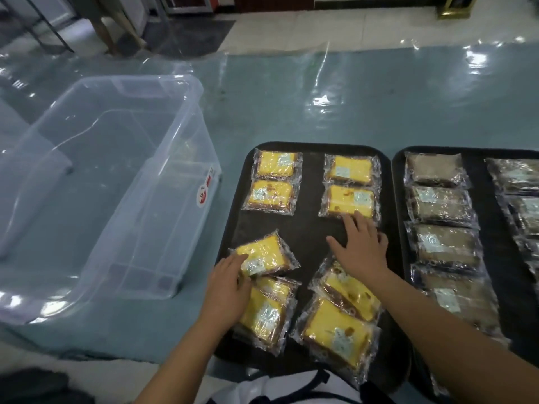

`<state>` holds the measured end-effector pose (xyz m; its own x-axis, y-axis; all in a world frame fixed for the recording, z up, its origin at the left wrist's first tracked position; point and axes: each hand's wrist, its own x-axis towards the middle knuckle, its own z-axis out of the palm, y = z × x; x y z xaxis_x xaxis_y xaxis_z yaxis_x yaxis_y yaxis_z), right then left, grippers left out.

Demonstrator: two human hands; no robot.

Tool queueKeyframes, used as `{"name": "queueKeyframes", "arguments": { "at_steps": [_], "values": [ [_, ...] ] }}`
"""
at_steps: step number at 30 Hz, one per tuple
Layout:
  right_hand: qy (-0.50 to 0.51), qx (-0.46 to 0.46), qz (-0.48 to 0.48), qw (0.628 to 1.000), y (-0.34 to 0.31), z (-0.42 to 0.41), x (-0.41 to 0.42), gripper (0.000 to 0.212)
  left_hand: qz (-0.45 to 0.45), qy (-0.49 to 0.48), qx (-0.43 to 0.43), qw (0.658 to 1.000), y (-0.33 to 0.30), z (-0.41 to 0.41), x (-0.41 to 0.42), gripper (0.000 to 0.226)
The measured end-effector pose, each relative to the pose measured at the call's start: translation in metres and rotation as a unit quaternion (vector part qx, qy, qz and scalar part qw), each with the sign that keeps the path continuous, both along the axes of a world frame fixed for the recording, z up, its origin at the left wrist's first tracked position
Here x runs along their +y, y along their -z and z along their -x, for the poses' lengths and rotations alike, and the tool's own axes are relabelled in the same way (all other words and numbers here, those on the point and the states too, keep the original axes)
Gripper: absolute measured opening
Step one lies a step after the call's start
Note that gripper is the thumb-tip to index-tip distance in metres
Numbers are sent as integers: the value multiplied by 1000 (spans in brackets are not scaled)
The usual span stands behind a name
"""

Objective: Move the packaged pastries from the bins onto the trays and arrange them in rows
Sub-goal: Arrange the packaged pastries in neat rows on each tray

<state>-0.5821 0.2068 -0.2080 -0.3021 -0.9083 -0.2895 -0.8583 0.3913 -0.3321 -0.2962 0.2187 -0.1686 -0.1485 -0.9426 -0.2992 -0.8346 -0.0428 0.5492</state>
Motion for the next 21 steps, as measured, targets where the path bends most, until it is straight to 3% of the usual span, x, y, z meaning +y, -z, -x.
{"name": "queueKeyframes", "arguments": {
  "at_steps": [4,9,15,21],
  "values": [
    [7,-36,-10,999,-6,-33,73,76,-3,-29,46,999,-4,-6,-1,47],
    [-33,-9,-22,999,12,-52,135,83,-28,30,58,997,-2,9,10,51],
    [-64,-9,21,998,21,-40,144,71,-108,110,-78,985,17,37,3,61],
    [-64,0,14,998,21,-42,146,71,-4,153,-103,983,39,28,-27,53]
  ]
}}
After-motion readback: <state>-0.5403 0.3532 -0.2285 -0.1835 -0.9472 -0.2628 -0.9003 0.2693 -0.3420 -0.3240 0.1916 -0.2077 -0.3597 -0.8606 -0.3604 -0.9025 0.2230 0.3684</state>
